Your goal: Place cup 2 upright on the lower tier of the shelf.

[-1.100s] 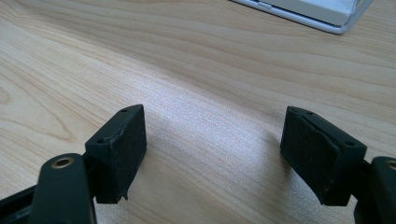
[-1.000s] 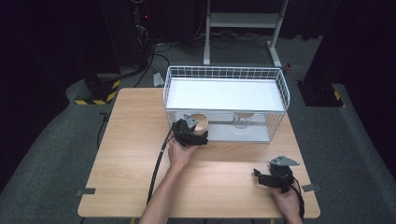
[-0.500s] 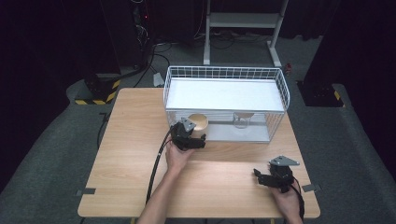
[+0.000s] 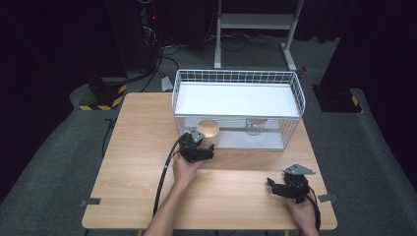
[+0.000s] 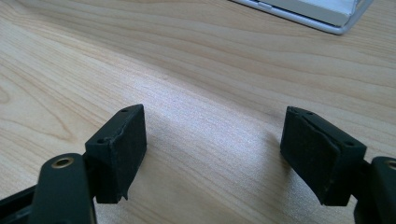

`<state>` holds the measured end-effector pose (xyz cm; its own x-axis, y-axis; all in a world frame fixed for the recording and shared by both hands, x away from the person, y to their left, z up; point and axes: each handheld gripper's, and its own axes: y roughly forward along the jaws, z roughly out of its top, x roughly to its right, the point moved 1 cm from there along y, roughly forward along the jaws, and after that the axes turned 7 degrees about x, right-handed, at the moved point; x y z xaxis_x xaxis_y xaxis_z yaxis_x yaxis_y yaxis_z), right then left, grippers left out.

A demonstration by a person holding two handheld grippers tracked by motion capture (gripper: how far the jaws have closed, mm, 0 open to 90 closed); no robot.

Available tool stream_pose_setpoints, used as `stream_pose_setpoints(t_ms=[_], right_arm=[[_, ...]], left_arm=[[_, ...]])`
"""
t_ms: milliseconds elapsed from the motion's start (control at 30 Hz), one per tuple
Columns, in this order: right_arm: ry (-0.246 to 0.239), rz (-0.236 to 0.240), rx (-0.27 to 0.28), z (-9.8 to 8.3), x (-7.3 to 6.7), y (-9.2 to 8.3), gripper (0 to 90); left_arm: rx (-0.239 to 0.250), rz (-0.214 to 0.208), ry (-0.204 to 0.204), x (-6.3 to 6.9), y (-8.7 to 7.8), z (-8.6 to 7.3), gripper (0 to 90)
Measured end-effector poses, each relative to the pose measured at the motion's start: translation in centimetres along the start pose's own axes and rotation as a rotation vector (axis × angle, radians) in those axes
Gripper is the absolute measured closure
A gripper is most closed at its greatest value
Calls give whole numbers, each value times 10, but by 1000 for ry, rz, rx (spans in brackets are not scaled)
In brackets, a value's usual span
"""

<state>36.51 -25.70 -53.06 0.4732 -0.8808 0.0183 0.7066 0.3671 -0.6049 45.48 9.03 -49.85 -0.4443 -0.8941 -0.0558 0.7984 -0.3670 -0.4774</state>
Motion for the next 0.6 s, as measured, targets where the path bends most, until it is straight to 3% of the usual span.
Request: stream_pose_setpoints(t_ms=[233,600], right_arm=[[-2,0,0,0,0,0,227],[-3,1,2,0,0,0,227]], left_arm=[[-6,6,15,2,0,1,196],[-11,15,-21,1,3,1,241]])
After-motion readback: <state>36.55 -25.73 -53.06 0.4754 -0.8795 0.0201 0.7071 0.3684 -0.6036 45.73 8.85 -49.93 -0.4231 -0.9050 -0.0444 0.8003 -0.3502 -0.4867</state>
